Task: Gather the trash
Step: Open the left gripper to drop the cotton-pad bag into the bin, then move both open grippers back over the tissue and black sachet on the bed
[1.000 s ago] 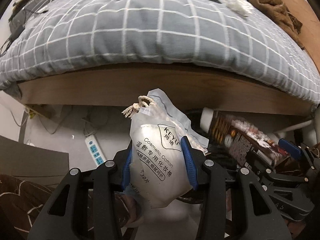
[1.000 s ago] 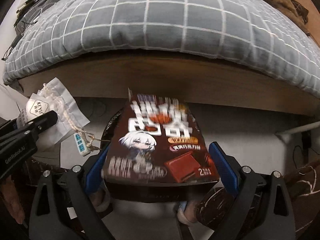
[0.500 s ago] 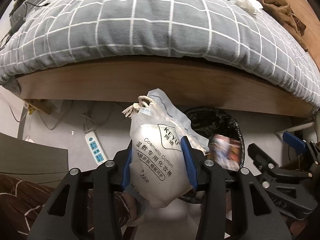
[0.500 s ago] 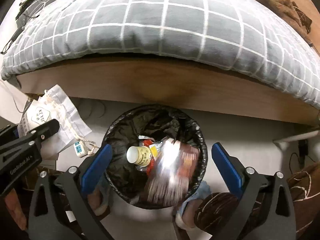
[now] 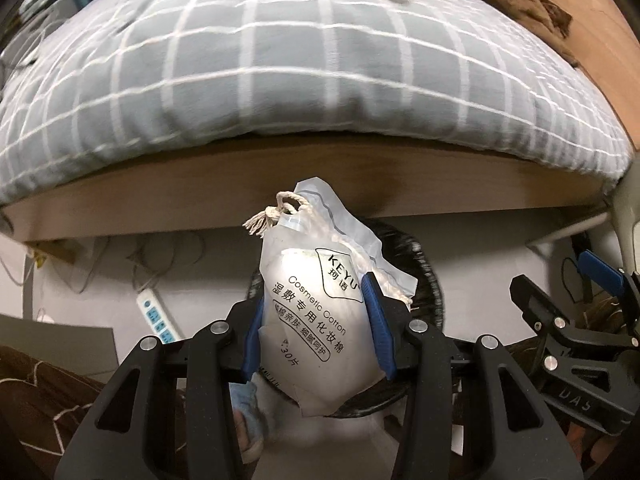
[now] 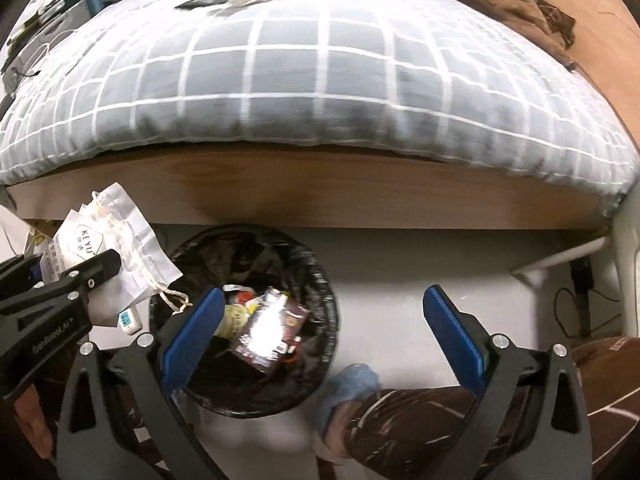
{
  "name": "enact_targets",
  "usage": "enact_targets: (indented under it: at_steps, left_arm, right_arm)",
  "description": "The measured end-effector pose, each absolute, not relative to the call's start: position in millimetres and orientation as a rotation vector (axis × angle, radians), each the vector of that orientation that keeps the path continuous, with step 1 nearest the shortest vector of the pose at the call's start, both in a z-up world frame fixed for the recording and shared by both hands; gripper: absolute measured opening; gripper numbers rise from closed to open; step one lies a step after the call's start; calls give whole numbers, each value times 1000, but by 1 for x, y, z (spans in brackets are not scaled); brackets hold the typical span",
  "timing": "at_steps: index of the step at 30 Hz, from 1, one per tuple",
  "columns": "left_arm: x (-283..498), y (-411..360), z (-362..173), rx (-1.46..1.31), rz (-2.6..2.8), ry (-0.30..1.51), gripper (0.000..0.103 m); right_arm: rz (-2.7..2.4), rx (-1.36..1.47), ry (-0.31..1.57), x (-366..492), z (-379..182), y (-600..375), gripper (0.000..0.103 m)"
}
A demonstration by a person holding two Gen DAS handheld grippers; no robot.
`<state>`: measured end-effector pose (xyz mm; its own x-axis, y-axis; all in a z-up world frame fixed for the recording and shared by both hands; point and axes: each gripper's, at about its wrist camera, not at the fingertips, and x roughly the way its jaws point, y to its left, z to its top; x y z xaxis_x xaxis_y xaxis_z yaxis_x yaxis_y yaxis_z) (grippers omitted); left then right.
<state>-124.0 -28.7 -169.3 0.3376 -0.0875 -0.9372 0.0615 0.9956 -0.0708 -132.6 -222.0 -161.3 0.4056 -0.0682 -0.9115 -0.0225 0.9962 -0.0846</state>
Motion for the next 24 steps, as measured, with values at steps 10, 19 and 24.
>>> enact_targets:
  at_steps: [10, 19, 24]
  left_arm:
    - [-115, -77, -163, 13, -166, 1209, 46]
    - [-117, -75, -157, 36, -120, 1172, 79]
    - [-112, -57, -142, 28, -63, 1134, 96]
  right_arm:
    - [-100, -45, 1140, -138, -156, -258, 95]
    - [-84, -50, 1127, -135, -152, -253, 95]
    - [-69, -54, 1091, -132, -143, -243, 96]
